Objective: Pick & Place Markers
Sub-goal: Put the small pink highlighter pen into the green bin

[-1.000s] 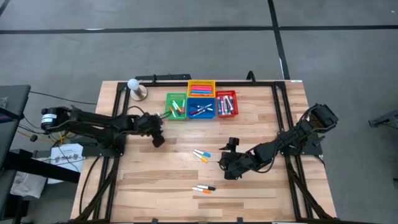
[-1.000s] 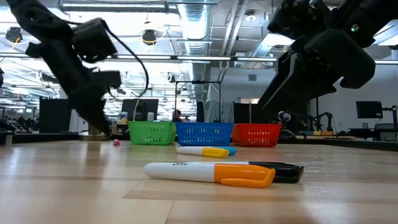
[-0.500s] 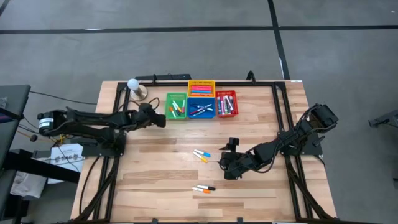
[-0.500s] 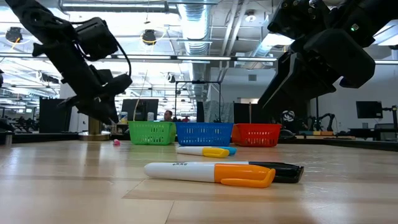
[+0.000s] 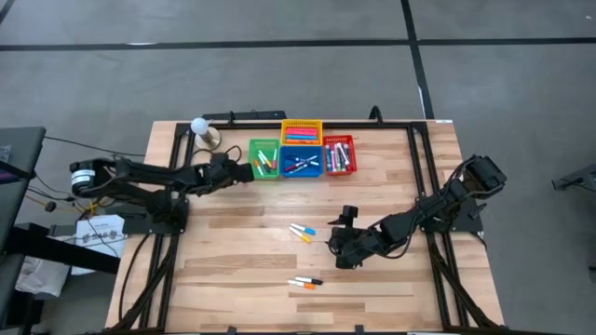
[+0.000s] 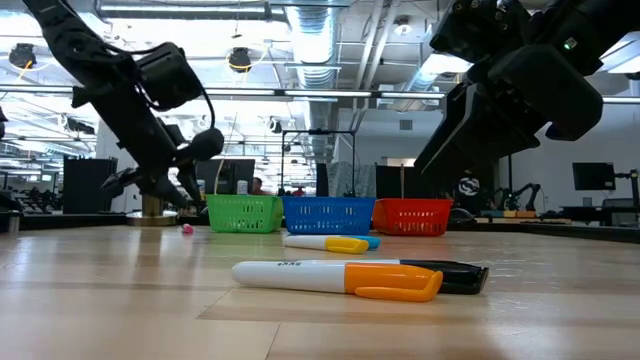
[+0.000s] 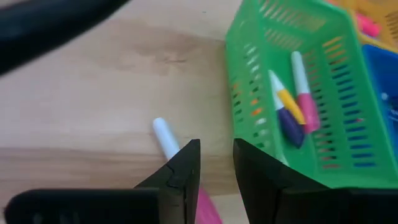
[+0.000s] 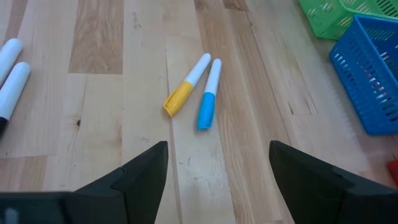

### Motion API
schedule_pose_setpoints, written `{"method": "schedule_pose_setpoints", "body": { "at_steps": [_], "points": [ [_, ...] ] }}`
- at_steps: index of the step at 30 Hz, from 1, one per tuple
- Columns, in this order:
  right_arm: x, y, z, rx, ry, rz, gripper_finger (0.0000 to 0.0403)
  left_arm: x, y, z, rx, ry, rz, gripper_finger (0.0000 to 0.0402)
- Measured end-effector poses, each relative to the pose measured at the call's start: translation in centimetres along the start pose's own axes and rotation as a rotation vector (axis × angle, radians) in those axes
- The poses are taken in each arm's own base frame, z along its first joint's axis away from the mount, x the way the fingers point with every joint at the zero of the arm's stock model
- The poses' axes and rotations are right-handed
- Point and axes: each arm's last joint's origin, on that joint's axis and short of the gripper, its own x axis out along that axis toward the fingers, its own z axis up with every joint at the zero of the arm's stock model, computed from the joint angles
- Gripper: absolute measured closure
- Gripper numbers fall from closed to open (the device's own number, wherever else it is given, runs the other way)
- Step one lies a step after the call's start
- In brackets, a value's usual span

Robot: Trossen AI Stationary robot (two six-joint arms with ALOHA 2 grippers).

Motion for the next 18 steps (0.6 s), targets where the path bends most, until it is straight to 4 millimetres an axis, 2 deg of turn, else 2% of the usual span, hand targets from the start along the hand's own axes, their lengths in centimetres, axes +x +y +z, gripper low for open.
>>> {"method": "schedule_pose_setpoints", "body": {
  "at_steps": [8,18],
  "points": [
    [-0.1,0.2,0.0,-0.002,0.004,0.021,0.0132,1.3,0.5,-1.0,-0.028,0.026,0.081,0.0306],
    [-0.1,0.3,-0.1,-0.005,0.004,0.029,0.0132,2.1,0.8,-1.6,-0.028,0.035,0.122,0.0306]
  ]
}}
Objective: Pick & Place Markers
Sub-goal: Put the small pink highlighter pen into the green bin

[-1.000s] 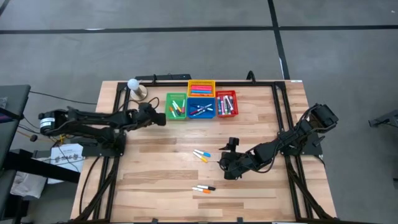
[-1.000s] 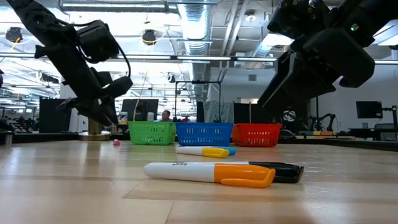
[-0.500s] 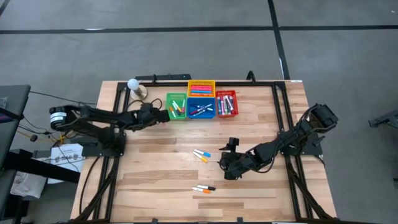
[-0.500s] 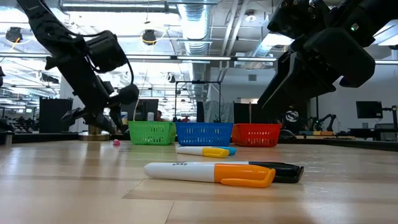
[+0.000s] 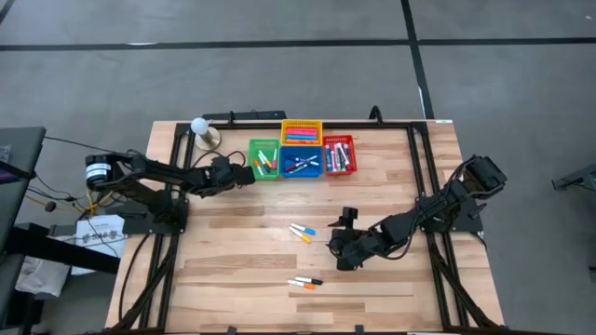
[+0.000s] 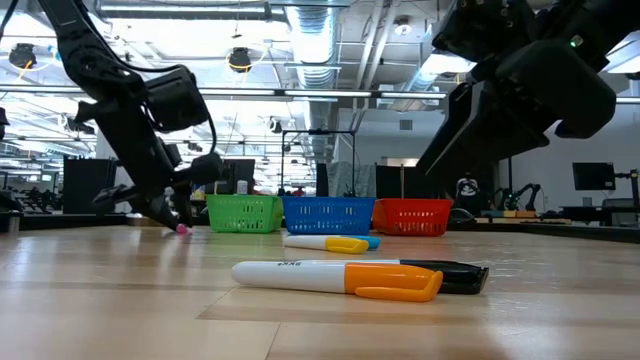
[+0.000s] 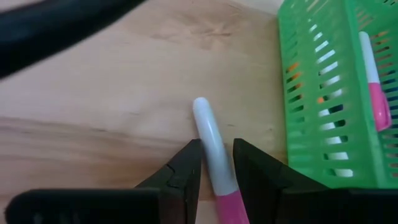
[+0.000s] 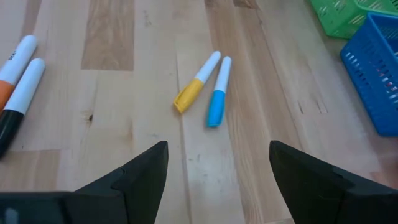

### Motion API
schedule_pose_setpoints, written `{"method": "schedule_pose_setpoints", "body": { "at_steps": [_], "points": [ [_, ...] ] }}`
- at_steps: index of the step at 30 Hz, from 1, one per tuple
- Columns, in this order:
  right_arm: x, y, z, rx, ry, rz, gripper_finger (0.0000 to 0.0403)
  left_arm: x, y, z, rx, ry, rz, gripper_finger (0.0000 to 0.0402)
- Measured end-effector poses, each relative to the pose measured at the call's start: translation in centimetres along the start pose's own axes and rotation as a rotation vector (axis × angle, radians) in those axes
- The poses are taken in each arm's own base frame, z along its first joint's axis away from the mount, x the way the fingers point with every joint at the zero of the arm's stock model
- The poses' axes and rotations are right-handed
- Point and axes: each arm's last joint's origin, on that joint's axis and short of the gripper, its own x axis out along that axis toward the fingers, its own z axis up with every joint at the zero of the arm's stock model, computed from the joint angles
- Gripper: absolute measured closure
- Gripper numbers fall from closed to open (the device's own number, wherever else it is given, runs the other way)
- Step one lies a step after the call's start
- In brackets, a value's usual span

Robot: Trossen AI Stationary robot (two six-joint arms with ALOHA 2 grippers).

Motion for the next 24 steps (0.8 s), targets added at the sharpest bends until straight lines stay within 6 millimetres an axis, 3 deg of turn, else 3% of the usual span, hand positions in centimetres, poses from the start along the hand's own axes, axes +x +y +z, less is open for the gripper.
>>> {"method": "schedule_pose_setpoints", "body": {
  "at_steps": [24],
  "points": [
    [0.0,0.0,0.0,-0.001,0.001,0.003,0.0132,-0.5,0.7,-1.7,0.144,0.084,0.078,0.0306]
  ]
}}
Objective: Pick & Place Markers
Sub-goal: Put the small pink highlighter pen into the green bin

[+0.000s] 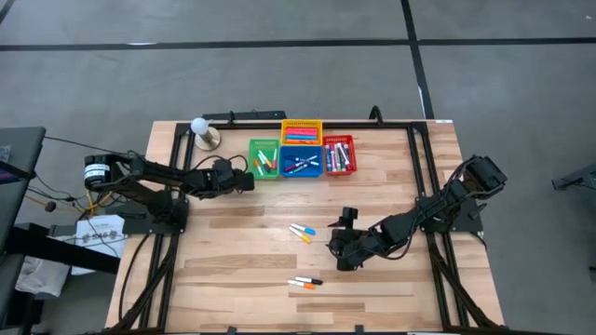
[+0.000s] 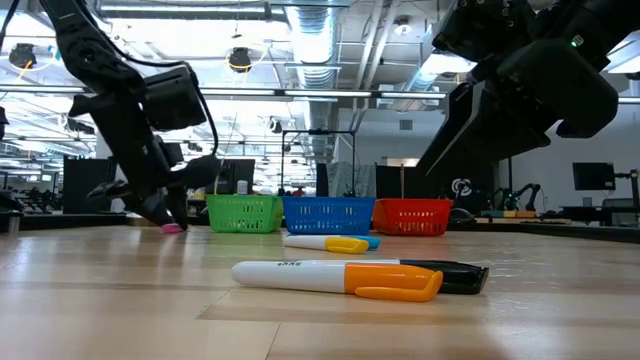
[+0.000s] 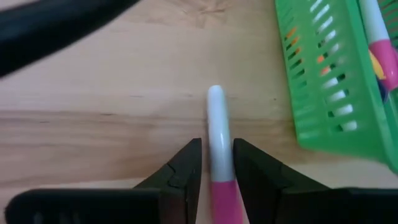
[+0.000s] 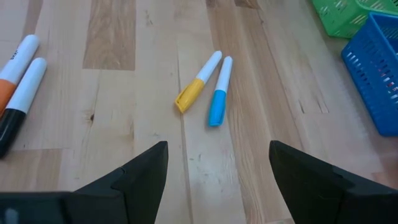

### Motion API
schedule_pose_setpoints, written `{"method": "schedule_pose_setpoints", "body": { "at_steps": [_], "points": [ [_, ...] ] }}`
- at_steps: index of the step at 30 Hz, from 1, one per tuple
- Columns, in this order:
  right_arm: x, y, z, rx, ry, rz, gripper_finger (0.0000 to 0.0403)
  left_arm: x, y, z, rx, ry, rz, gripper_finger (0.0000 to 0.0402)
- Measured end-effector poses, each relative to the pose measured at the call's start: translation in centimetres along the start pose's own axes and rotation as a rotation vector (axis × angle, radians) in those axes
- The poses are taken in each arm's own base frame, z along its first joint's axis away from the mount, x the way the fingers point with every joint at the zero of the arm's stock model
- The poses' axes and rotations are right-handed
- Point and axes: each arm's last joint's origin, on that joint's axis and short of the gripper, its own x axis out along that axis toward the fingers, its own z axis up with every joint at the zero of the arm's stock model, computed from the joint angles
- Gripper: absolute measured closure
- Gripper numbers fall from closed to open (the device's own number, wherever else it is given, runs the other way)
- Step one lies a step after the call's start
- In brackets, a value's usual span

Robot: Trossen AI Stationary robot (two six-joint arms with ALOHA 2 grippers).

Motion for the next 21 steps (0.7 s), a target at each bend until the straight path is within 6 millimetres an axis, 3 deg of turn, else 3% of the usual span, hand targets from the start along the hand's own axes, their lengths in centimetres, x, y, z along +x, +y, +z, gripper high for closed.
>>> {"method": "schedule_pose_setpoints", "body": {
  "at_steps": [11,21],
  "points": [
    [-0.1,0.1,-0.1,-0.005,0.003,0.006,0.0132,-1.3,-0.5,-2.5,0.156,-0.005,-0.033,0.0306],
    [-0.1,0.2,-0.1,-0.004,0.009,0.025,0.0132,-3.9,-1.1,-6.8,0.18,0.022,-0.177,0.031]
  ]
}}
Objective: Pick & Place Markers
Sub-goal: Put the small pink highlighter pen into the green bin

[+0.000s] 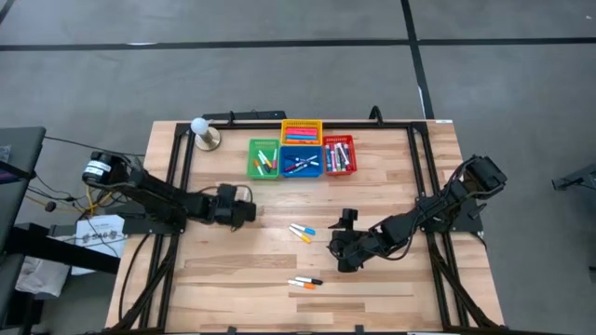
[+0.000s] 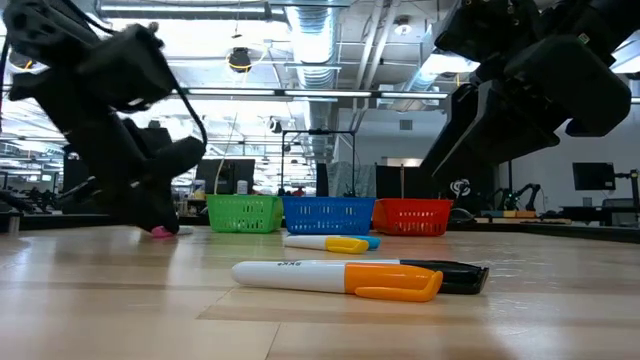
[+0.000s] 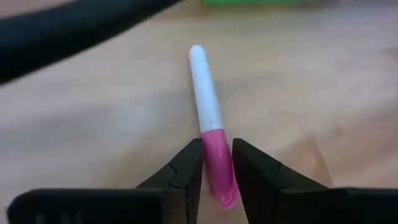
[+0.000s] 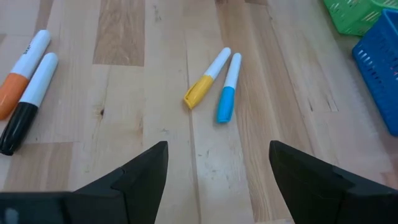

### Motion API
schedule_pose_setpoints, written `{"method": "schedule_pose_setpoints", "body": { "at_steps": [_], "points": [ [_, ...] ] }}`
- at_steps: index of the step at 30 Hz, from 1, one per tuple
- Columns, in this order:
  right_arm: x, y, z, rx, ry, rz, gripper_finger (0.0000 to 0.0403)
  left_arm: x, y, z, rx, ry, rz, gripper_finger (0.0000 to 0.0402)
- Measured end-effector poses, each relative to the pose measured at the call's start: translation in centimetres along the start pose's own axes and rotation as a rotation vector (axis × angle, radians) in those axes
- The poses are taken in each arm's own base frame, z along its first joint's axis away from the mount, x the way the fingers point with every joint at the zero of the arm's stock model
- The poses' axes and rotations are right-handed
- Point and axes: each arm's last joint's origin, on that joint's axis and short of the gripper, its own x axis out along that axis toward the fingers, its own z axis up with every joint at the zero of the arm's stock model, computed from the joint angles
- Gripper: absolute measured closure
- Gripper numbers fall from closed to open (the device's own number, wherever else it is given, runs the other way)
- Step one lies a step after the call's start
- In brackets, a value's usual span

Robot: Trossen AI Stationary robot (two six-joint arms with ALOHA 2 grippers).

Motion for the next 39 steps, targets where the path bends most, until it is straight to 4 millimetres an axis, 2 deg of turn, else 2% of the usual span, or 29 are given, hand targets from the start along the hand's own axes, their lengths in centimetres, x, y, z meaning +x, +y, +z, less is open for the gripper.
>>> {"method": "schedule_pose_setpoints", "body": {
  "at_steps": [8,12,17,22,25,29,39],
  "points": [
    [0.0,0.0,0.0,0.01,0.0,0.002,0.0132,-2.3,-0.8,-3.6,0.001,0.003,-0.157,0.0354],
    [0.0,0.0,0.0,0.012,0.0,0.002,0.0132,-3.2,-1.2,-4.6,0.012,-0.026,-0.239,0.0358],
    [0.0,0.0,0.0,0.02,0.0,0.002,0.0132,-3.6,-1.6,-4.7,-0.011,-0.086,-0.287,0.0342],
    [0.0,0.0,0.0,0.022,-0.002,0.002,0.0132,-3.6,-2.0,-4.2,-0.058,-0.187,-0.311,0.0351],
    [0.0,0.0,0.1,0.028,-0.012,0.004,0.0132,-3.5,-2.5,-3.4,-0.081,-0.276,-0.324,0.0353],
    [0.0,0.0,0.2,0.032,-0.017,0.004,0.0132,-2.7,-3.5,-1.2,-0.096,-0.378,-0.322,0.0346],
    [0.1,-0.1,0.4,0.044,-0.03,0.003,0.0132,-0.2,-5.1,7.2,-0.085,-0.464,-0.364,0.0349]
  ]
}}
